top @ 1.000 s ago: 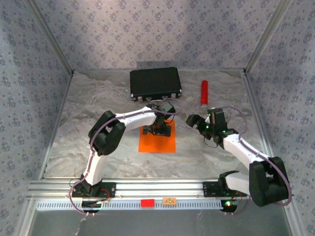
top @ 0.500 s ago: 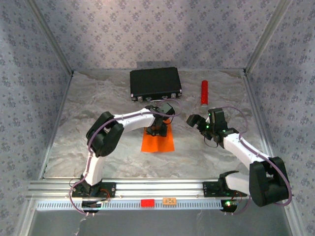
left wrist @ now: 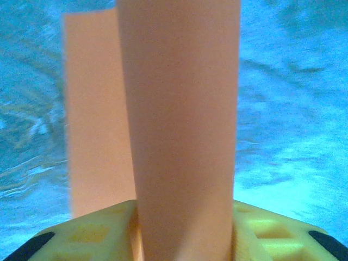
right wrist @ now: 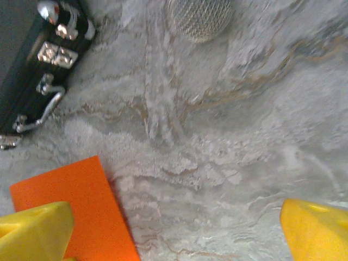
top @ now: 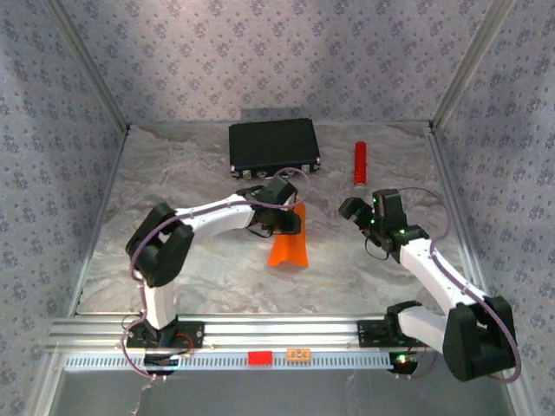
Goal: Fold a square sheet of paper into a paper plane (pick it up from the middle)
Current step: First fold the square sheet of paper in half at the center of the table.
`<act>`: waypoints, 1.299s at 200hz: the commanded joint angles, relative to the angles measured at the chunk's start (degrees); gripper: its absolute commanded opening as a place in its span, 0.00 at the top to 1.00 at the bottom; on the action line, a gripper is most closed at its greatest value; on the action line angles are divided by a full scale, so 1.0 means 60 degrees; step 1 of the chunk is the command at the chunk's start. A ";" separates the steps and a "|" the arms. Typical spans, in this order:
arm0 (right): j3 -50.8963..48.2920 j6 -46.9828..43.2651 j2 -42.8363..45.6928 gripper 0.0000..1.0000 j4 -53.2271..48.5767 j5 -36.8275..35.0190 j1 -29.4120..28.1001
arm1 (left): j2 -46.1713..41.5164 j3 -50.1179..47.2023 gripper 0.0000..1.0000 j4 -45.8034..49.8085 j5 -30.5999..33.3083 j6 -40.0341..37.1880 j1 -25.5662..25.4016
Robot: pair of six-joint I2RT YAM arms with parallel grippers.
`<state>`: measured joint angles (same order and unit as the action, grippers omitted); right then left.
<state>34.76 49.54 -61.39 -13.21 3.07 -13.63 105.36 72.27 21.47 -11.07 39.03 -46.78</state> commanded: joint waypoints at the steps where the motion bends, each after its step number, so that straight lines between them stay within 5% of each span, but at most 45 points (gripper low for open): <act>1: 0.0045 0.0282 0.0572 0.01 -0.0480 -0.1110 0.0092 | -0.0649 -0.0762 0.59 -0.3080 -0.2694 0.0563 0.0431; 35: -0.0350 0.0129 0.1061 0.01 0.0074 -0.0577 0.0274 | -0.0433 -0.1392 0.59 -0.5435 -0.4496 0.1916 0.0796; 74: -0.0602 -0.0317 0.1033 0.01 0.0939 0.0688 0.0395 | 0.0051 -0.1648 0.59 -0.6063 -0.4701 0.2513 0.0850; 170: -0.0376 -0.0699 -0.0124 0.01 0.1658 0.2439 0.0414 | 0.0476 -0.3332 0.60 -0.8426 -0.2954 0.4432 0.0950; 260: -0.0060 -0.0793 -0.1244 0.02 0.1814 0.3121 0.0195 | 0.0499 -0.3520 0.58 -0.7056 -0.1956 0.3764 0.0759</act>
<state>32.34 45.82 -67.81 -3.05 19.88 -11.88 107.74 51.37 -23.92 -24.84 63.90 -41.60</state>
